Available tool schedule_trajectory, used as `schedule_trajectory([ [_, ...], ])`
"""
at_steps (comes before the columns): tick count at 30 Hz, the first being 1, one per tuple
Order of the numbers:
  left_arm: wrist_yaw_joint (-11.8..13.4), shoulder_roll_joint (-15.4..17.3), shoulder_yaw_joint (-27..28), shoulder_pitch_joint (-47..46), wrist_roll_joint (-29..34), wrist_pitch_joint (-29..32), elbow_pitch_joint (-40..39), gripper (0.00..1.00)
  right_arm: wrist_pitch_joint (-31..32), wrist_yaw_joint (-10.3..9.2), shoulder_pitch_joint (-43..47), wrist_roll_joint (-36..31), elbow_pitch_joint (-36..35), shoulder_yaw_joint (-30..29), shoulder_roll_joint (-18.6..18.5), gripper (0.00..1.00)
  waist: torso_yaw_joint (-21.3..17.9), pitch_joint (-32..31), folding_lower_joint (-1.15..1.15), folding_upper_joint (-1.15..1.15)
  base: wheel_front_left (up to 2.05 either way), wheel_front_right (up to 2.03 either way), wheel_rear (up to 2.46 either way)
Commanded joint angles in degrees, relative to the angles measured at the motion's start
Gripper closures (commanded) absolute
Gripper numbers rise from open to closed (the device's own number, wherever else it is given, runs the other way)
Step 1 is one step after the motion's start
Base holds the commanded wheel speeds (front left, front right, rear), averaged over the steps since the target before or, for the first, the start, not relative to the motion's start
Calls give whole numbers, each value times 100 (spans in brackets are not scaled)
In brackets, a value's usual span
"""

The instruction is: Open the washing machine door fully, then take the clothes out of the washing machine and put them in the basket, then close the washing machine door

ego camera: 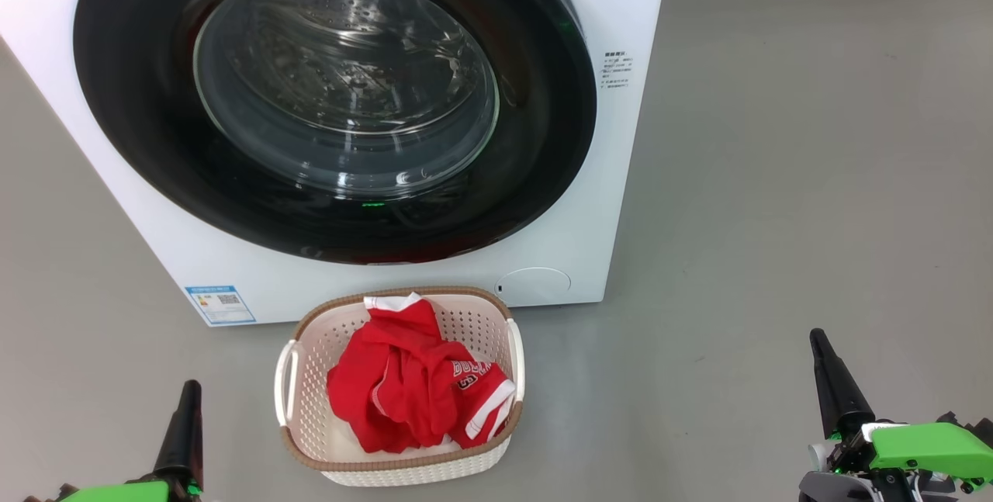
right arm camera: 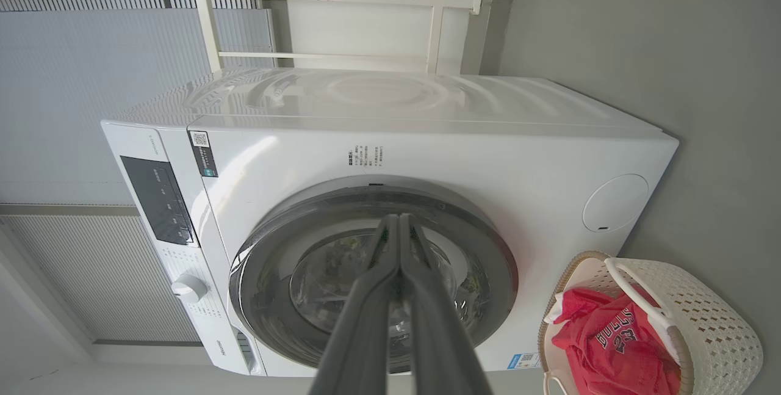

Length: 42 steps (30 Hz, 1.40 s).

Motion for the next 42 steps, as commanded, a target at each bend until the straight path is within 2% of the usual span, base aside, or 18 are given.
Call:
schedule_trajectory([
  [1,-60,87,195,-216,-12,23,-115,100,45,-5,-68,62,-176,130,-16,100,0,0,0,0,0,0,0],
  [42,-60,85,198,-216,-9,26,-115,100,44,-5,-68,62,-176,131,-16,100,0,0,0,0,0,0,0],
])
